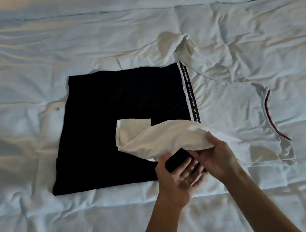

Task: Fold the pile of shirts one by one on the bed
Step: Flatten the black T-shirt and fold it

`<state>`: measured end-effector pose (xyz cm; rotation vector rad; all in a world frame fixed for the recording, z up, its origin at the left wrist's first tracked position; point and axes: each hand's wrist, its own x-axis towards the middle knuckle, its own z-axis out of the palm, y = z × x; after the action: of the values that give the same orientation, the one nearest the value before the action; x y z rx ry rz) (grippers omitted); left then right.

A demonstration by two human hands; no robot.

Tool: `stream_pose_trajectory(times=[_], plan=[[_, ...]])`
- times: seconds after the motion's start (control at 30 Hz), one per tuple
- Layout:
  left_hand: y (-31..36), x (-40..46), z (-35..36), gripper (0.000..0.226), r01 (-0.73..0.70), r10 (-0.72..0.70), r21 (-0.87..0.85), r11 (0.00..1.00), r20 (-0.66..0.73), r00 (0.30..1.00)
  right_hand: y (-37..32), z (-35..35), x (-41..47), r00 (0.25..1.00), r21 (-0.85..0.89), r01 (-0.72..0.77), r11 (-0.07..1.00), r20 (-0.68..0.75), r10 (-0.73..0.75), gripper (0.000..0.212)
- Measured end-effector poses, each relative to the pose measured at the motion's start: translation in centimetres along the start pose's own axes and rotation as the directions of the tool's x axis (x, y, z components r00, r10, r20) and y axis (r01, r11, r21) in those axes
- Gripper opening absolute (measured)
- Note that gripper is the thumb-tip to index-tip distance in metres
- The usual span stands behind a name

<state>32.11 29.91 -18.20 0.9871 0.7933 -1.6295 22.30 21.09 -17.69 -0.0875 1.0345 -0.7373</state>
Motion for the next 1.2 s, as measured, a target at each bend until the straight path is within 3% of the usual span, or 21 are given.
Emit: stream_pose_trajectory(times=[0.07,0.2,0.4,0.7,0.9,0.97,1.1,1.13,1.2], plan=[[0.8,0.6,0.7,0.059,-0.052,0.073,-0.139,0.989,0.145,0.987,-0.2,-0.1,-0.3,1.000,-0.019,0.016,1.000,0.011,-0.016,0.040],[4.3,1.6,1.4,0.046,-0.310,0.358,-0.218,0.925,0.232,0.905,-0.3,-0.4,-0.7,0.999,-0.015,0.045,0.999,0.022,-0.045,0.038],[12.1,0.0,-0.8,0.029,-0.541,0.560,-0.149,0.828,0.173,0.810,-0.6,-0.4,-0.8,0.999,0.042,0.052,0.998,0.002,-0.052,0.041],[18.0,-2.4,-4.1,0.041,-0.701,0.708,-0.118,0.703,0.036,0.705,-0.7,0.1,-0.7,0.993,0.074,0.076,0.994,0.090,-0.082,0.039],[16.2,-1.0,-10.3,0.038,-0.654,0.628,-0.093,0.751,-0.206,0.751,2.3,-1.9,0.1,0.997,0.030,-0.056,0.998,-0.047,0.057,0.041],[16.3,-1.1,-11.0,0.040,-0.674,0.649,-0.100,0.732,-0.199,0.734,2.9,-2.1,0.3,0.994,0.001,-0.063,0.998,-0.087,0.063,0.041],[17.2,-2.2,-11.3,0.044,-0.744,0.732,-0.074,0.664,-0.135,0.668,2.9,-2.6,0.4,0.998,0.054,0.001,0.999,-0.067,0.003,0.088],[17.2,-2.6,-11.4,0.045,-0.741,0.730,-0.048,0.670,-0.134,0.670,2.9,-2.6,0.2,0.997,0.045,-0.009,0.999,-0.072,0.013,0.084],[16.9,-2.9,-11.9,0.046,-0.715,0.705,0.046,0.698,-0.224,0.673,2.9,-2.8,-0.5,0.986,-0.100,-0.084,0.991,-0.154,0.068,0.040]])
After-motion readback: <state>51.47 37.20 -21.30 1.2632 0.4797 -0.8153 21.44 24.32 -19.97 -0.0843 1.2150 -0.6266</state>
